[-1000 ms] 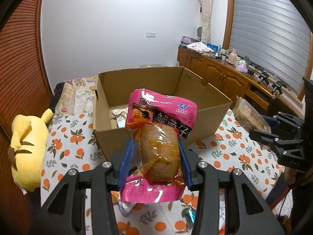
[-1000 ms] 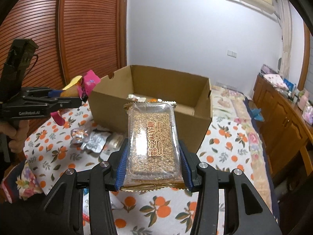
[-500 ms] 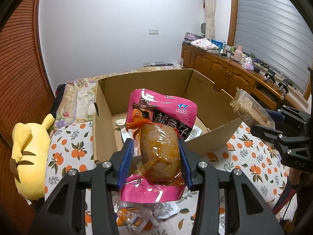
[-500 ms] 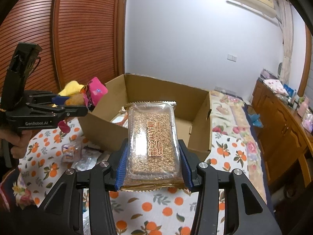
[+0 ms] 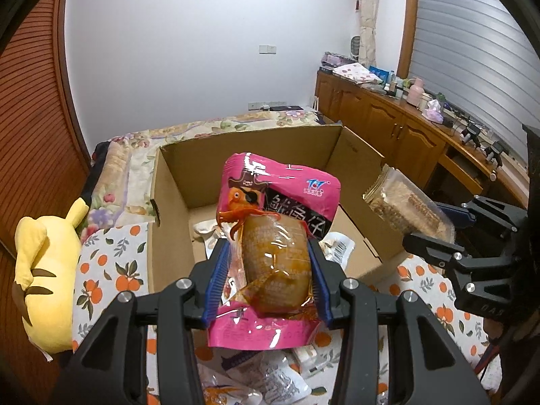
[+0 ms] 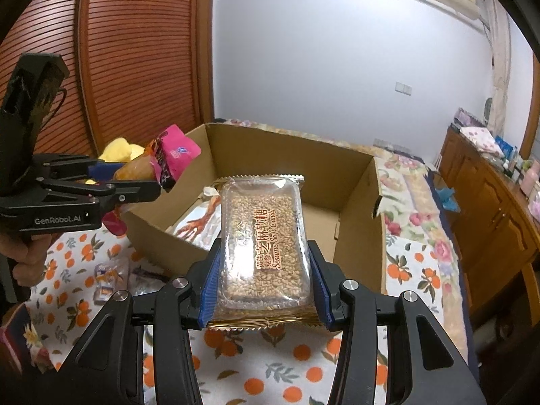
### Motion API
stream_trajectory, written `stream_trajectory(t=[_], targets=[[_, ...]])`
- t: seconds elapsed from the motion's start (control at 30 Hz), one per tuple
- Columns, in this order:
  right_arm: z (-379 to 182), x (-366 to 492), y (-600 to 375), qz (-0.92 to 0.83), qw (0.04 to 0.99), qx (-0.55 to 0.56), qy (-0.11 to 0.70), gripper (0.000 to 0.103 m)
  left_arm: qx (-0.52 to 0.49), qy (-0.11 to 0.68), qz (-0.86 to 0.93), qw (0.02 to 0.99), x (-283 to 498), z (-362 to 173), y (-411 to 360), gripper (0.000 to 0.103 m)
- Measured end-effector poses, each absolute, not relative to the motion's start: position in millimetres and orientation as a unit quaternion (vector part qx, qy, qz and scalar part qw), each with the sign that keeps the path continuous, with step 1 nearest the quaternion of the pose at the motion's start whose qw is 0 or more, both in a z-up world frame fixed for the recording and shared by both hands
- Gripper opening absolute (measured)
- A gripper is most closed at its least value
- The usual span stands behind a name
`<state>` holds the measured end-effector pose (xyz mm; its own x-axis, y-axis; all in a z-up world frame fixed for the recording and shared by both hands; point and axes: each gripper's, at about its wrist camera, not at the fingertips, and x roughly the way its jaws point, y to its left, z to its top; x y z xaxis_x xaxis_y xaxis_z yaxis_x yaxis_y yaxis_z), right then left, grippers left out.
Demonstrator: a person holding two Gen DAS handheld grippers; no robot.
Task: Organize snacks
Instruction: 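Lift both held snacks and carry them over the cardboard box, then open both tools to drop the snacks into the box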
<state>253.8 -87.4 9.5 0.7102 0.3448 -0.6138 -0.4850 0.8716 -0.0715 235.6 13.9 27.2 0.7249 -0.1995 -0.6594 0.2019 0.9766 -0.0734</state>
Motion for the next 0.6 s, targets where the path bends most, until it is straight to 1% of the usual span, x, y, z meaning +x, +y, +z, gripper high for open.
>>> stream_trajectory(t=[0.23,0.43,0.6], targets=[[10.6,279.1,-77.1,0.22,0.916,-0.108,0.319,0.047,0.006,0.363,-0.092,0.927,254.2,23.1,14.5,0.045],[6.2,302.3,-69.1,0.212,0.913,-0.098,0.335,0.047,-0.001,0.359,-0.082,0.93,254.2,16.5,19.2,0.049],[-8.5,318.8,-65.9,0.206,0.907,-0.09,0.356,0.048,0.0,0.354,-0.08,0.932,249.9,17.4,28.0,0.052]])
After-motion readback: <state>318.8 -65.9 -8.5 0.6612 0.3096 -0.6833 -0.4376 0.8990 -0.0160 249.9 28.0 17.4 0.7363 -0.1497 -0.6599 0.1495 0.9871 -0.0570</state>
